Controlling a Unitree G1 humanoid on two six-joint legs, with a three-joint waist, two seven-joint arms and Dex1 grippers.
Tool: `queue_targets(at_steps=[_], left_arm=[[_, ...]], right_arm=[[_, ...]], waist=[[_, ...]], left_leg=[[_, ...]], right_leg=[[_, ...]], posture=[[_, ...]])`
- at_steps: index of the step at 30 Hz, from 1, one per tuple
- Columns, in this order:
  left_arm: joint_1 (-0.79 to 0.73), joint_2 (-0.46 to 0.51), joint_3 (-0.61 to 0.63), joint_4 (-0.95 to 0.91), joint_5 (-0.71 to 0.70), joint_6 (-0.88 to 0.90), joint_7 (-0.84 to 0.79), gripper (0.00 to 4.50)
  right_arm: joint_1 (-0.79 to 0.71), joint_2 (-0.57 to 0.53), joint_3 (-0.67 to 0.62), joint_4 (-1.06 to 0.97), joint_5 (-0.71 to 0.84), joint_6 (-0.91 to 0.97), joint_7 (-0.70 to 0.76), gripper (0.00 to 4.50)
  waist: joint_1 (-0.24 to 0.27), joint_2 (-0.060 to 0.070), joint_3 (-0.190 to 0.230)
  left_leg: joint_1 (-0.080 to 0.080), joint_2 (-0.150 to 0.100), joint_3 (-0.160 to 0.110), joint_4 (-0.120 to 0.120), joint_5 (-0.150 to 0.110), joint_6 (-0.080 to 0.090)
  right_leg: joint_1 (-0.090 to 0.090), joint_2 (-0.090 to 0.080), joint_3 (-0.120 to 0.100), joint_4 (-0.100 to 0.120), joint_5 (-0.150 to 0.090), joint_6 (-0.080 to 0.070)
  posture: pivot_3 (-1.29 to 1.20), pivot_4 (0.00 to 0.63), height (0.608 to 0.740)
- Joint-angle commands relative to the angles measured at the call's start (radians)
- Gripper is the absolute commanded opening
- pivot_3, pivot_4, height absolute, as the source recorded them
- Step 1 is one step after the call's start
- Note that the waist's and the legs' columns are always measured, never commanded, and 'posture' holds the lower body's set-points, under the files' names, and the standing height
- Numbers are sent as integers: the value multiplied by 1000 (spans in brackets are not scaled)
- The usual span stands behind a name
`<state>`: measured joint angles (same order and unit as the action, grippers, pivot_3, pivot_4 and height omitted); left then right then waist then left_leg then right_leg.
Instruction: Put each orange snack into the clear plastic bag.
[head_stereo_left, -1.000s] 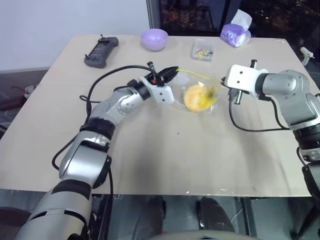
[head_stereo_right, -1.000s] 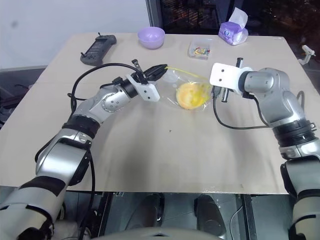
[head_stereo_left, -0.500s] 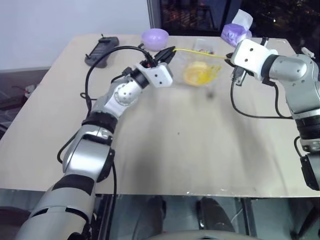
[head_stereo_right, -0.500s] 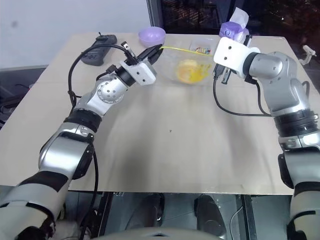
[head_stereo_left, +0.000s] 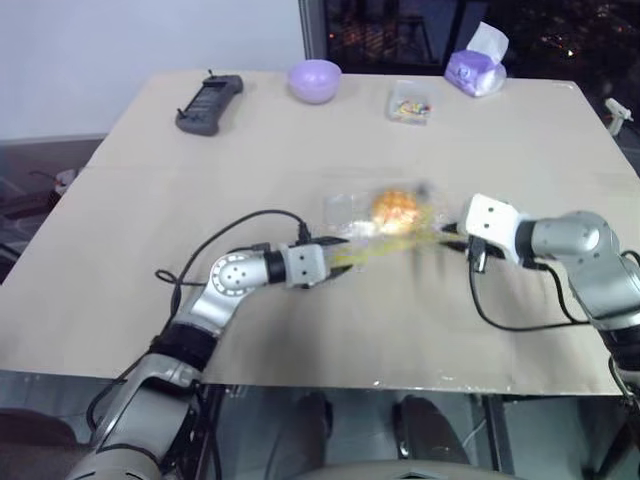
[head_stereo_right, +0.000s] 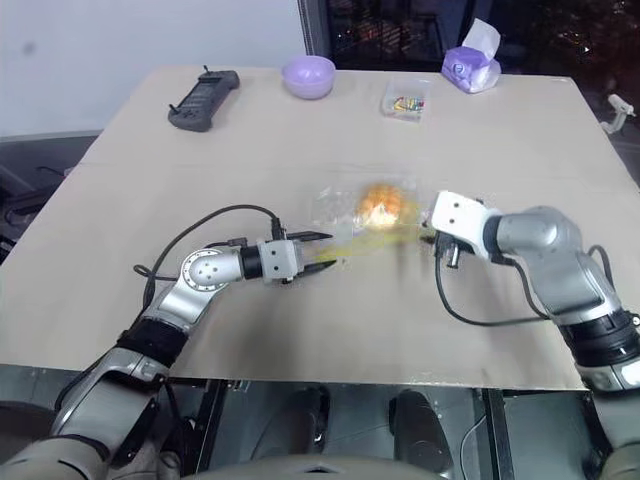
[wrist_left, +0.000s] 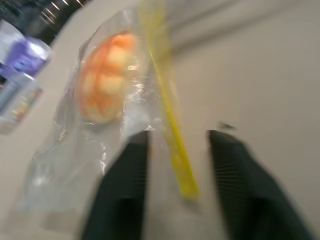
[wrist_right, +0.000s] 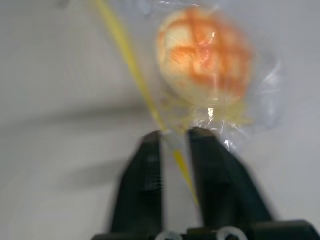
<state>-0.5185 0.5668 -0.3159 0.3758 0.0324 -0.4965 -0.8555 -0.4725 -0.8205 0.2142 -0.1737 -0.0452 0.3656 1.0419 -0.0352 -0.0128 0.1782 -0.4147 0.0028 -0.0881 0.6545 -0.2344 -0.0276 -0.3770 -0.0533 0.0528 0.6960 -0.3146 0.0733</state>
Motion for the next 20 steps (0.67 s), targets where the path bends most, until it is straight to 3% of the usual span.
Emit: queue_targets(at_steps=[1, 6, 9, 15, 20], left_arm=[[11, 15, 33, -72, -55, 37, -47, 3270], [56, 43, 102, -168, -169, 173, -99, 3270], [118, 97, 184, -282, -305, 380, -136, 3270], [306, 248, 360, -473, -491, 668, -191, 3270], [421, 299, 468, -556, -520, 719, -185, 3270]], right_arm=[[24, -48, -77, -79, 69, 53, 47, 2391], [124, -116, -205, -121, 212, 102, 112, 2391], [221, -123, -350, -70, 307, 107, 126, 2391], [364, -112, -606, 72, 367, -102, 109, 2391], [413, -142, -709, 101, 462, -89, 170, 2391]], waist=[[-3, 0, 0], [-7, 0, 0], [-6, 0, 0], [-8, 0, 0], [-5, 0, 0]], left_leg=[[0, 0, 0, 0, 0, 0], [0, 1, 0, 0, 0, 0], [0, 1, 0, 0, 0, 0], [1, 1, 2, -1, 0, 0], [2, 3, 2, -2, 0, 0]], right_leg=[[0, 0, 0, 0, 0, 0], [0, 0, 0, -1, 0, 0], [0, 0, 0, -1, 0, 0], [0, 0, 2, 0, 0, 0], [1, 1, 2, 0, 0, 0]], posture=[[0, 150, 740], [0, 150, 740], [0, 150, 740], [0, 150, 740], [0, 150, 740]])
